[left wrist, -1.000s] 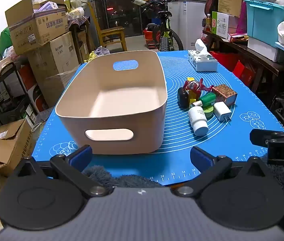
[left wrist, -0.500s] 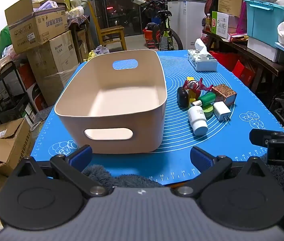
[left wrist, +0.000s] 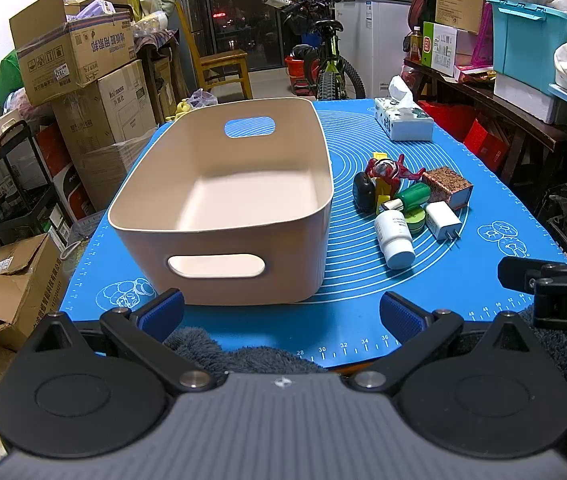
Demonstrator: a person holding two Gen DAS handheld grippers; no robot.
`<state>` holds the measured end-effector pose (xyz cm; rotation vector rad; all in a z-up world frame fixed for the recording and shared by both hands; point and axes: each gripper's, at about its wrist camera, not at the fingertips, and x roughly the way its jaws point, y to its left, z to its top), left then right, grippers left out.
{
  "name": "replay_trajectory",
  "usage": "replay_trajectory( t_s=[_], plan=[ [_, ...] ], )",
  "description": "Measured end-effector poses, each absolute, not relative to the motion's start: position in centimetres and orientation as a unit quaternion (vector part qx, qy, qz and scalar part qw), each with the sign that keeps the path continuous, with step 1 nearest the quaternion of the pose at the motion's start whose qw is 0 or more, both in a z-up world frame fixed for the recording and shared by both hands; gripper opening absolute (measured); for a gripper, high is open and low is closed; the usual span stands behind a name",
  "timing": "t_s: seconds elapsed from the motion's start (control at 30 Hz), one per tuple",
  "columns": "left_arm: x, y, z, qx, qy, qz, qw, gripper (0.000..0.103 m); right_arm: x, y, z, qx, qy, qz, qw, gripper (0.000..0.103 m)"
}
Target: Organize rigid objects
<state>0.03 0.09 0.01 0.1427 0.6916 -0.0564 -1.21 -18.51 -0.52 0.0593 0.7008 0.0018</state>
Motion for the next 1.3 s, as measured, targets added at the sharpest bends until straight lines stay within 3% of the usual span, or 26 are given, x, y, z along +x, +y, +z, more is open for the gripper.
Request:
replay_trajectory(
  t_s=[1.3],
  plan=[
    [0.08, -0.15, -0.34, 0.068, 0.340, -0.028, 0.938, 0.103, -1.19, -18.50, -0.61, 0.031, 0.344, 0.001, 0.938, 0.099]
  ],
)
